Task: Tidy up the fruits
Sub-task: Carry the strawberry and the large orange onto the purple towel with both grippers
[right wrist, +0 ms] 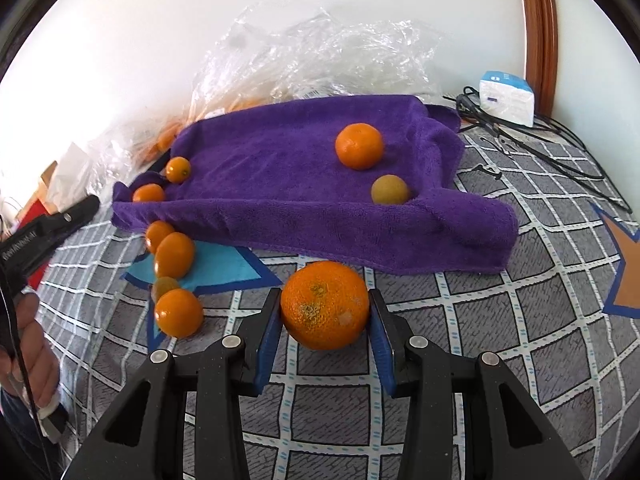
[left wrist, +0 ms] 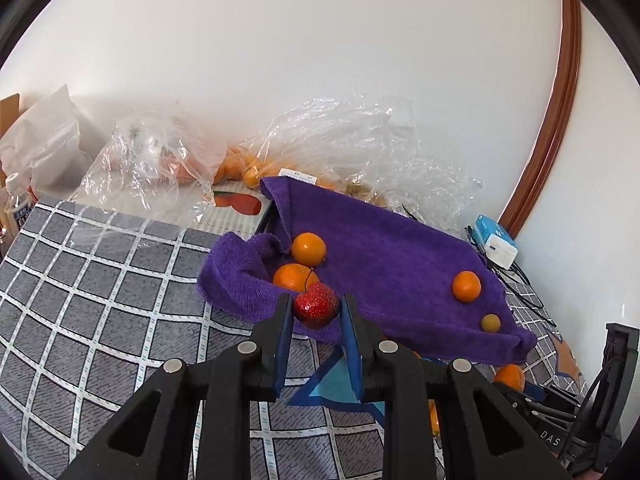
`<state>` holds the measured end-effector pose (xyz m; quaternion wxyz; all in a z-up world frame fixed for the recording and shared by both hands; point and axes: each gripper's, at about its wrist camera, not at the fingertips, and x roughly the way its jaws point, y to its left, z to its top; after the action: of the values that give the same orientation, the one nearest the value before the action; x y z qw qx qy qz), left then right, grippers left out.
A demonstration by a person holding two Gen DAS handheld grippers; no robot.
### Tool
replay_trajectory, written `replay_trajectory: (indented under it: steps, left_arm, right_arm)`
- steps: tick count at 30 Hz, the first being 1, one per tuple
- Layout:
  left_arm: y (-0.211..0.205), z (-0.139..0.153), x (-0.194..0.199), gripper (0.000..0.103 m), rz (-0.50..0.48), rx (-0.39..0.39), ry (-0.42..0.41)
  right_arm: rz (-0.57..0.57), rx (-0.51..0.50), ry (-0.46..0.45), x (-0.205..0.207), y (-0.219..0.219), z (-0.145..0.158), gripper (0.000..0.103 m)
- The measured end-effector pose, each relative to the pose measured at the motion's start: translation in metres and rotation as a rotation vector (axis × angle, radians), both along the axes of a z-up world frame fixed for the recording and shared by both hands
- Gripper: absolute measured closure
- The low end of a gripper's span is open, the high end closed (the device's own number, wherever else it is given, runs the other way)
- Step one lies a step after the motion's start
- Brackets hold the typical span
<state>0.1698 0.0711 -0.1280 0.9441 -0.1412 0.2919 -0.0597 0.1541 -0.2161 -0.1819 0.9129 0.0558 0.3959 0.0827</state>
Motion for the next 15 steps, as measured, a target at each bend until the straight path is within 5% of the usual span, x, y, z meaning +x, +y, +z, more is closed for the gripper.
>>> replay_trajectory:
  steps: [15]
  left_arm:
    - [0.018, 0.044, 0.011, 0.080, 0.040, 0.025, -0.019]
  right_arm:
    - [0.051, -0.015, -0.101, 0.010, 0.023, 0.058, 0.062]
